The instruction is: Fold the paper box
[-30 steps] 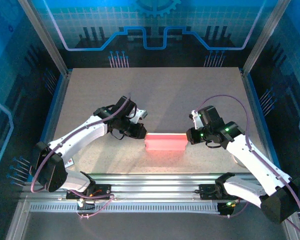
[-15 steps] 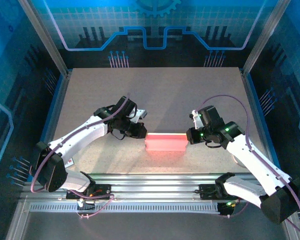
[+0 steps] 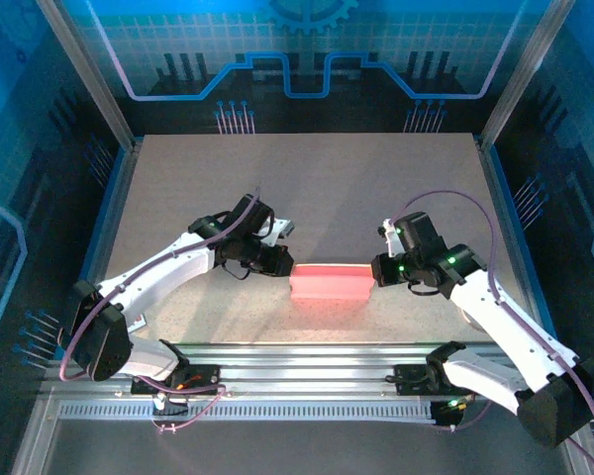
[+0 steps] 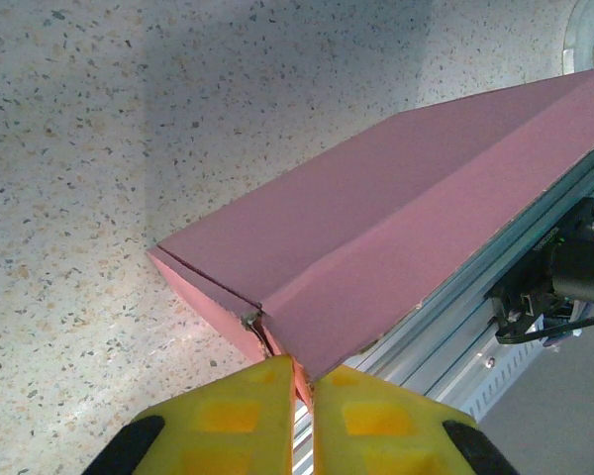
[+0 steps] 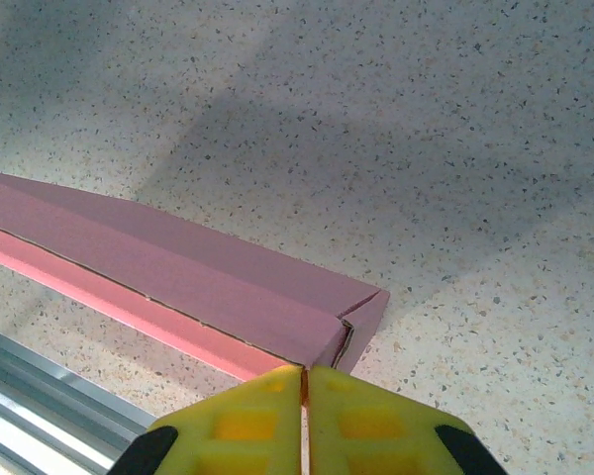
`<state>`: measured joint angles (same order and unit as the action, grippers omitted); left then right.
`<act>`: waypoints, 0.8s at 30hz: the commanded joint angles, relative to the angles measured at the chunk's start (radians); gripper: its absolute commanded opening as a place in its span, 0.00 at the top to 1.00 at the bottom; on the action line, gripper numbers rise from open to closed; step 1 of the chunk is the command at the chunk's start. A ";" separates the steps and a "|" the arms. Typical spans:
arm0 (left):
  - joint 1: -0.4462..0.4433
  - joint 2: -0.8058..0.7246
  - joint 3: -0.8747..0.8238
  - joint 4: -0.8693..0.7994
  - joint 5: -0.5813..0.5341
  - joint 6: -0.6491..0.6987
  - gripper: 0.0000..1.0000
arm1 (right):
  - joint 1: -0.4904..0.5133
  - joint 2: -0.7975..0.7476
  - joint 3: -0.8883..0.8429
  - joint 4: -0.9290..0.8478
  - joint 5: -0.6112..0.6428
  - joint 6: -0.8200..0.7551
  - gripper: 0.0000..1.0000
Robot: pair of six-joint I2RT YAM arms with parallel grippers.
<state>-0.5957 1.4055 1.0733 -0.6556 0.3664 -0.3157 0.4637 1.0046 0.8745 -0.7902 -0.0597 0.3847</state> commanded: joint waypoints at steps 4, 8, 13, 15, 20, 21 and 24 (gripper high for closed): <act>-0.021 -0.001 -0.032 -0.008 -0.015 -0.001 0.88 | 0.012 -0.006 -0.016 -0.015 0.017 -0.003 0.90; -0.022 0.003 -0.034 -0.006 -0.017 -0.002 0.89 | 0.014 -0.005 -0.015 -0.022 0.035 -0.006 0.90; -0.026 0.010 -0.033 -0.006 -0.021 -0.003 0.89 | 0.020 -0.007 -0.017 -0.030 0.059 -0.011 0.90; -0.028 0.013 -0.032 -0.005 -0.023 -0.001 0.89 | 0.024 -0.009 -0.014 -0.034 0.066 -0.012 0.90; -0.030 0.016 -0.031 -0.006 -0.029 0.000 0.90 | 0.029 -0.017 -0.011 -0.039 0.090 -0.015 0.90; -0.031 0.018 -0.030 -0.006 -0.028 -0.001 0.90 | 0.029 -0.016 -0.011 -0.038 0.092 -0.015 0.90; -0.030 0.018 -0.030 -0.006 -0.029 0.000 0.90 | 0.034 -0.017 -0.016 -0.037 0.098 -0.014 0.90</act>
<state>-0.6147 1.4055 1.0702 -0.6392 0.3519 -0.3153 0.4820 0.9947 0.8711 -0.7929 0.0204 0.3801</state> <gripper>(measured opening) 0.099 0.102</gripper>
